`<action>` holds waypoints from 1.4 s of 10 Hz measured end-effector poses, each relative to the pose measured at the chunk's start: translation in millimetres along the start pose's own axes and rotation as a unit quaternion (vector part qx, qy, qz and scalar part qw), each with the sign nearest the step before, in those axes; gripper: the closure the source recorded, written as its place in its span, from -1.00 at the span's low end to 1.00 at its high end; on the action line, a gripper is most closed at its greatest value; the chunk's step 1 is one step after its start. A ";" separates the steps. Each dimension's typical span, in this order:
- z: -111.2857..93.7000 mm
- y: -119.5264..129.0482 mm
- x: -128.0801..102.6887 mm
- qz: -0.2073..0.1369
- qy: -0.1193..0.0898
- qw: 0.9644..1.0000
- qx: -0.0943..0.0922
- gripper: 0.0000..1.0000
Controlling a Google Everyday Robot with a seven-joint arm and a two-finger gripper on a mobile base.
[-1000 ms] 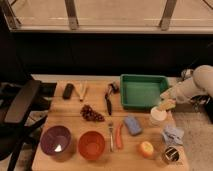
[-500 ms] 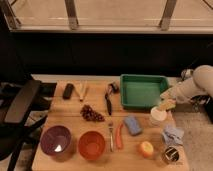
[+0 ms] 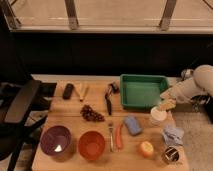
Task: Place pepper in paper cup
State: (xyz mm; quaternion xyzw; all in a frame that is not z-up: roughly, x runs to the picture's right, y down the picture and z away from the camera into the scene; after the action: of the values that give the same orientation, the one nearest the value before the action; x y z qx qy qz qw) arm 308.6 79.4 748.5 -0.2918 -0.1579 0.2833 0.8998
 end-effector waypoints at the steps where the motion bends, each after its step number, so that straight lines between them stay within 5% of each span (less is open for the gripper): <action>1: 3.5 4.2 -6.3 -0.051 -0.001 0.998 -0.032 -0.20; 3: 10.5 17.8 -15.1 -0.162 0.013 0.982 -0.092 -0.20; 4: 14.0 27.5 -16.8 -0.217 0.022 0.968 -0.124 -0.20; 5: 18.7 37.9 -20.0 -0.271 0.030 0.950 -0.154 -0.20; 7: 23.9 57.1 -27.7 -0.337 0.043 0.923 -0.182 -0.20; 8: 24.4 60.4 -28.5 -0.347 0.044 0.918 -0.186 -0.20; 12: 24.1 62.5 -27.6 -0.350 0.047 0.917 -0.188 -0.20; 14: 26.4 71.0 -36.9 -0.372 0.050 0.908 -0.185 -0.20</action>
State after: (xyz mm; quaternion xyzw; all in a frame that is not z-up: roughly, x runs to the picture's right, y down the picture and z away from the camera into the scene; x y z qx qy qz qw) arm 238.0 116.2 721.0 -0.3871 -0.2596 -0.1214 0.8763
